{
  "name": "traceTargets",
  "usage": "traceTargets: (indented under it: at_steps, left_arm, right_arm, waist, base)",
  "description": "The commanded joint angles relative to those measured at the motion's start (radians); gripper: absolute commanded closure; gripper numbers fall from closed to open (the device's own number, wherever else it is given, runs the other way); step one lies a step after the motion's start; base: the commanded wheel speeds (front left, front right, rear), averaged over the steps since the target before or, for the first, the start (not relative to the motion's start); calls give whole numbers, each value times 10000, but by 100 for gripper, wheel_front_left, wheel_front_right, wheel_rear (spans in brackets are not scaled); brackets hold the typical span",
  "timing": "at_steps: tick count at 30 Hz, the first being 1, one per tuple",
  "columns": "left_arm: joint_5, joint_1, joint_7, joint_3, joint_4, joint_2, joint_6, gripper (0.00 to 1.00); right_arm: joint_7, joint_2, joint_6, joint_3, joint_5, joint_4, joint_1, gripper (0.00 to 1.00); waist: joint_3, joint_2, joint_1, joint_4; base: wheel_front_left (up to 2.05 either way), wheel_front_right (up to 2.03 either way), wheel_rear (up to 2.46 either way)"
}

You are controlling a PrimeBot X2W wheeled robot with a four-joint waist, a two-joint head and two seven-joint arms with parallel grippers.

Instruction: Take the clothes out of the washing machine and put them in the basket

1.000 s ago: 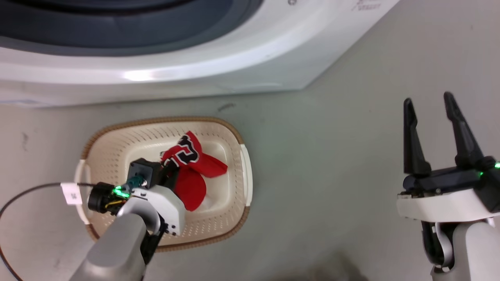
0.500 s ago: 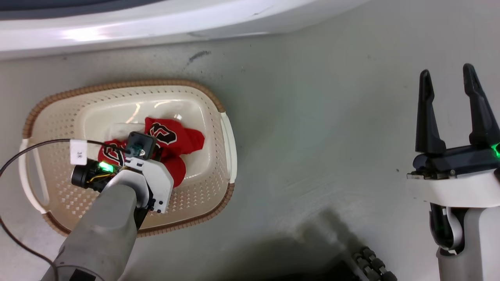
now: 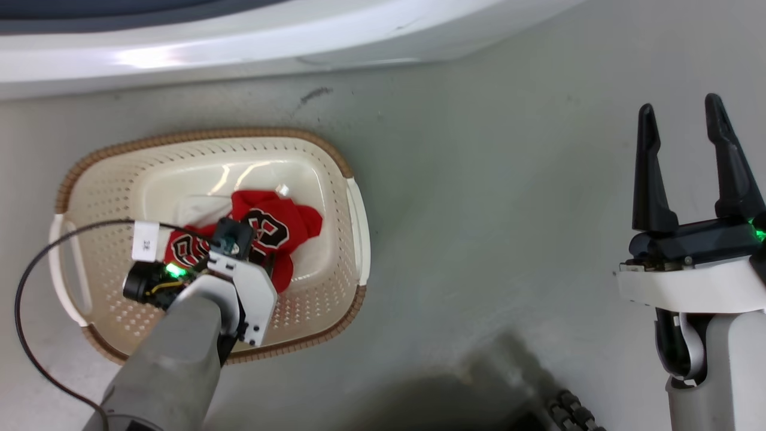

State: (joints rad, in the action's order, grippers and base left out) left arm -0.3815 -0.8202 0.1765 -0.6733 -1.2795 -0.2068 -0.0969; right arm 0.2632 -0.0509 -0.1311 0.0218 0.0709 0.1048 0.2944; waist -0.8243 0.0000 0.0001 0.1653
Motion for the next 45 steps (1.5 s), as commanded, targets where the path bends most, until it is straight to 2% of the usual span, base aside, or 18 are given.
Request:
traceTargets:
  at_steps: [1,12,14,20,24,25,32,35,40,45]
  left_arm:
    - [-35,170,100,-34,-26,45,-17,0]
    - [-354,1066,839,39,182,523,-135,0]
    - [-508,1216,883,254,437,506,-50,0]
    - [-501,2165,885,1183,2769,138,567,0]
    - [-62,2884,889,1855,4437,-44,1009,0]
    - [116,3366,888,2284,5272,-44,1202,0]
    - [841,4979,890,4117,8037,221,1760,0]
    - [1247,5569,890,4856,9101,442,1869,0]
    - [1951,6295,890,5690,10456,795,1813,0]
    - [2319,6423,891,6301,11074,1068,1625,0]
  right_arm:
    - [24,12,7,-17,-39,-42,-15,0]
    - [24,9,7,-192,-370,-482,-913,0]
    - [24,9,7,-228,-450,-551,-1079,0]
    - [24,9,7,-229,-654,-681,-1463,0]
    - [24,9,7,-217,-762,-755,-1718,0]
    - [24,8,7,-207,-802,-805,-1862,0]
    - [24,9,7,-274,-794,-931,-2308,0]
    - [24,9,7,-302,-746,-952,-2422,0]
    - [24,9,7,-342,-724,-946,-2584,0]
    - [24,9,7,-366,-659,-943,-2602,0]
  waist:
    - [377,0,-1,-111]
    - [2553,0,-1,-668]
    - [2884,0,-1,-740]
    - [3797,0,-1,-972]
    - [4364,0,-1,-1134]
    - [4650,0,-1,-1215]
    - [5529,0,-1,-1393]
    - [5772,0,-1,-1414]
    - [6017,0,-1,-1438]
    - [6063,0,-1,-1418]
  base:
    - [0,0,0]
    - [0,0,0]
    - [0,0,0]
    - [0,0,0]
    - [0,0,0]
    - [0,0,0]
    - [0,0,0]
    - [0,0,0]
    - [0,0,0]
    - [0,0,0]
